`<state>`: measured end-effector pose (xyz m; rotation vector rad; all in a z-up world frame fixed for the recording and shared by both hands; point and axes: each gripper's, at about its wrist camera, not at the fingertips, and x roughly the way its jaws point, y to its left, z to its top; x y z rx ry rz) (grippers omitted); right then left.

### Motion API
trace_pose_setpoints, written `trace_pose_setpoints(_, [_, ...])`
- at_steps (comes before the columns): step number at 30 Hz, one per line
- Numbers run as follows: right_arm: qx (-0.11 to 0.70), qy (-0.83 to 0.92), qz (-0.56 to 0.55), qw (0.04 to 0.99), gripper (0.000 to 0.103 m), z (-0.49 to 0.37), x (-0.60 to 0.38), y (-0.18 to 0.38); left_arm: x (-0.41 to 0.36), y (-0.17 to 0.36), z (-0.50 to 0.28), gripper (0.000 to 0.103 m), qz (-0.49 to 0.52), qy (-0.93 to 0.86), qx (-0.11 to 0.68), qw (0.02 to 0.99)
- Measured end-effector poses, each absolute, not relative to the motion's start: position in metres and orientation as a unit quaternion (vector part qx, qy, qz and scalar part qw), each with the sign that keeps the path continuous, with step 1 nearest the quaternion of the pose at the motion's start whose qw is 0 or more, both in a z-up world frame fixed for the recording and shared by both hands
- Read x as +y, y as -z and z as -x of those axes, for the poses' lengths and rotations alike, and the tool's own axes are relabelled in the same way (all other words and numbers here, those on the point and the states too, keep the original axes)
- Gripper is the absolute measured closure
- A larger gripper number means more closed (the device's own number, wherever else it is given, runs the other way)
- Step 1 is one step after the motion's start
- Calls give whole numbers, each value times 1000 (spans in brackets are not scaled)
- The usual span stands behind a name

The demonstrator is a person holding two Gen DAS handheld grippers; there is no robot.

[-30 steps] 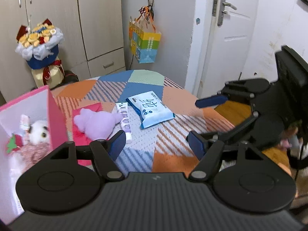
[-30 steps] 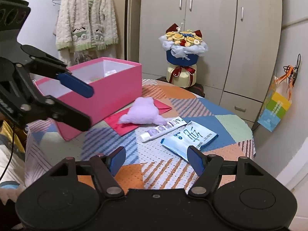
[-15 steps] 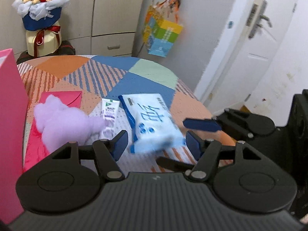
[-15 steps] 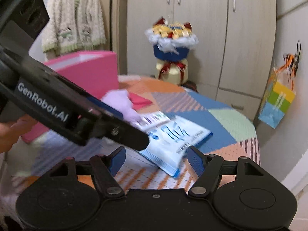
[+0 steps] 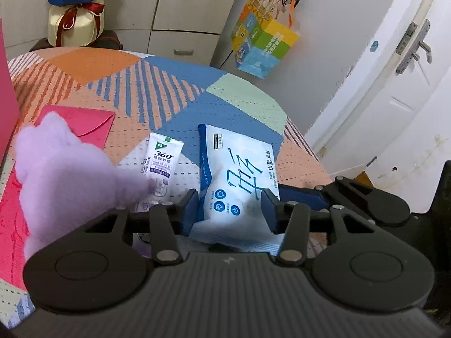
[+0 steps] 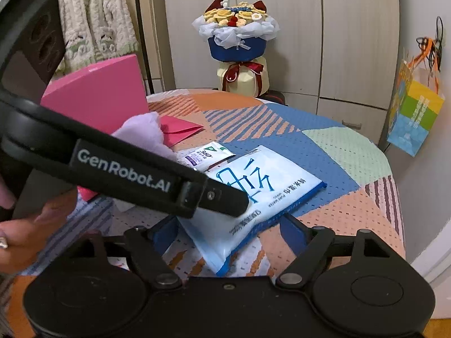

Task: Organize soft objects
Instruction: 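Close the left gripper on the blue-white wet-wipe pack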

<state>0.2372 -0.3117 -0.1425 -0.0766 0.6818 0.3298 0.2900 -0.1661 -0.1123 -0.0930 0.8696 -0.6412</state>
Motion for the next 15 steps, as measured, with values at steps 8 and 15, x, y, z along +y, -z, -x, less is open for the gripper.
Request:
trace_pose_setpoints(8, [313,-143,38,938,43,-232,-308,142,-164,111,-287,65,57,322,425,844])
trace_pose_setpoints(15, [292,-133,63,945,51,-207,-288,136,-165,99,-262,65,12,325,422,847])
